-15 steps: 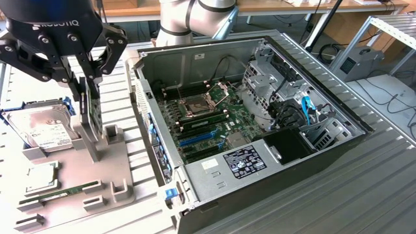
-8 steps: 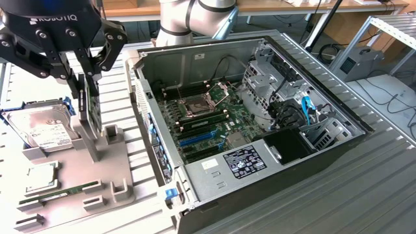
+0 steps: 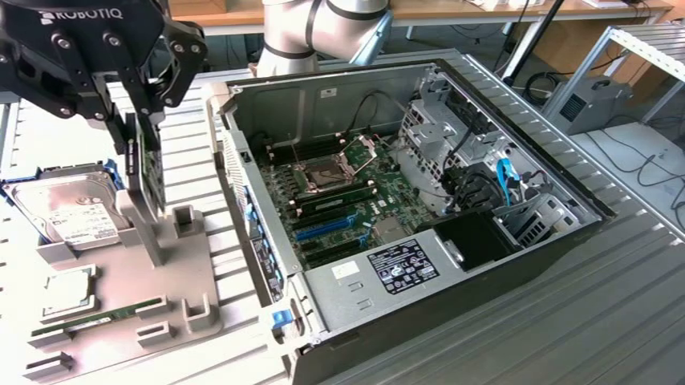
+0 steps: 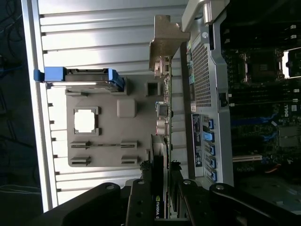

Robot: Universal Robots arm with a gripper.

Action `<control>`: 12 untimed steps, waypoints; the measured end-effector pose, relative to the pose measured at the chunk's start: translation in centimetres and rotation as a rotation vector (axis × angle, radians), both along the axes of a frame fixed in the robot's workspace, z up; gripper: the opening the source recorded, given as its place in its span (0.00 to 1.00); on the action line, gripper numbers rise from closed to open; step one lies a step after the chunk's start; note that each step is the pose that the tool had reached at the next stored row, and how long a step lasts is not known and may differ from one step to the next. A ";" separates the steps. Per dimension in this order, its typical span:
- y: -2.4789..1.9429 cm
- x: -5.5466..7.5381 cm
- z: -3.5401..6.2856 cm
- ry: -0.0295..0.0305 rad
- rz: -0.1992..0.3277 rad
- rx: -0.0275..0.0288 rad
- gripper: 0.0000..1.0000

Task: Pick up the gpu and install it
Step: 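Pick up the gpu and move the gpu toward the slot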

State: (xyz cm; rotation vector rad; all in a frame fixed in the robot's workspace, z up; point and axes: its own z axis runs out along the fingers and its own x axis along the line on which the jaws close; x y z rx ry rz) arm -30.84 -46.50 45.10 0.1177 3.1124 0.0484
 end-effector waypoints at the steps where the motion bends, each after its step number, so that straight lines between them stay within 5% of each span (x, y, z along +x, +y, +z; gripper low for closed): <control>1: 0.00 0.0 0.09 0.0000 0.000 0.0000 0.26; 12: 0.00 0.0 1.31 0.0001 0.000 0.0000 0.26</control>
